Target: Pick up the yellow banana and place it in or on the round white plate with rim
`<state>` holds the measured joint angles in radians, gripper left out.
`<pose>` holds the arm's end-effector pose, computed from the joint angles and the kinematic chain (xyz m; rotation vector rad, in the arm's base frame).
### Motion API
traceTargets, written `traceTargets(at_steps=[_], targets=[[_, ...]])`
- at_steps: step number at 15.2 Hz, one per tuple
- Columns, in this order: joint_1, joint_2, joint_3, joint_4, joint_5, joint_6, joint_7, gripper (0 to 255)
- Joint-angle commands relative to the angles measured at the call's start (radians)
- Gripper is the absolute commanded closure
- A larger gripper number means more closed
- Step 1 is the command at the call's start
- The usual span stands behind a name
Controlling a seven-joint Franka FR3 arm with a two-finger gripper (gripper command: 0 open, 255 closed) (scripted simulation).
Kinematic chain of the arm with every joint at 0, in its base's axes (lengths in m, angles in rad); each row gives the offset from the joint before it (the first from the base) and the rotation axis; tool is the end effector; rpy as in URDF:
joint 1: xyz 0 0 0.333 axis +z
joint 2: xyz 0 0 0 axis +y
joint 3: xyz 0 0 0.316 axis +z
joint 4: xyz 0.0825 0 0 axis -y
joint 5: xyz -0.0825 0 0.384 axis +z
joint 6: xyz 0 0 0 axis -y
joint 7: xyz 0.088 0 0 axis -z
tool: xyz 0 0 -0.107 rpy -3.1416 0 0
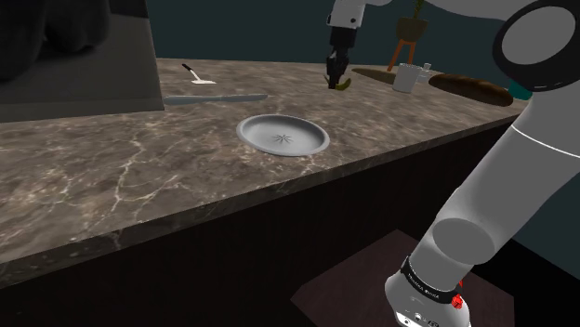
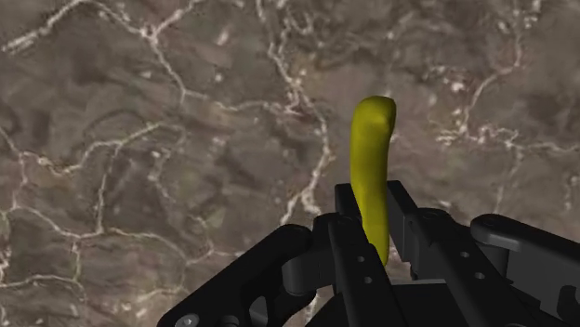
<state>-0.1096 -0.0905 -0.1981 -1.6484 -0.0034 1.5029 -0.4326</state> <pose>0.4931 -0.1622 0.6300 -3.1006 -0.1957 0.0742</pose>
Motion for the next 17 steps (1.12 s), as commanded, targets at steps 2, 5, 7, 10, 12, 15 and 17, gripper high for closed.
traceTargets(at_steps=[2,5,7,10,12,15,17], targets=[[0.0,0.015,0.0,0.061,0.003,-0.047,0.0,255],[0.0,0.031,-0.001,0.122,0.006,-0.091,-0.002,255],[-0.001,0.044,-0.002,0.164,0.008,-0.122,-0.003,255],[-0.003,0.065,-0.004,0.233,0.012,-0.169,-0.006,255],[-0.004,0.081,-0.006,0.281,0.016,-0.202,-0.008,255],[0.02,0.028,0.02,0.218,0.009,-0.191,0.041,255],[0.043,-0.021,0.047,0.161,0.006,-0.181,0.091,255]])
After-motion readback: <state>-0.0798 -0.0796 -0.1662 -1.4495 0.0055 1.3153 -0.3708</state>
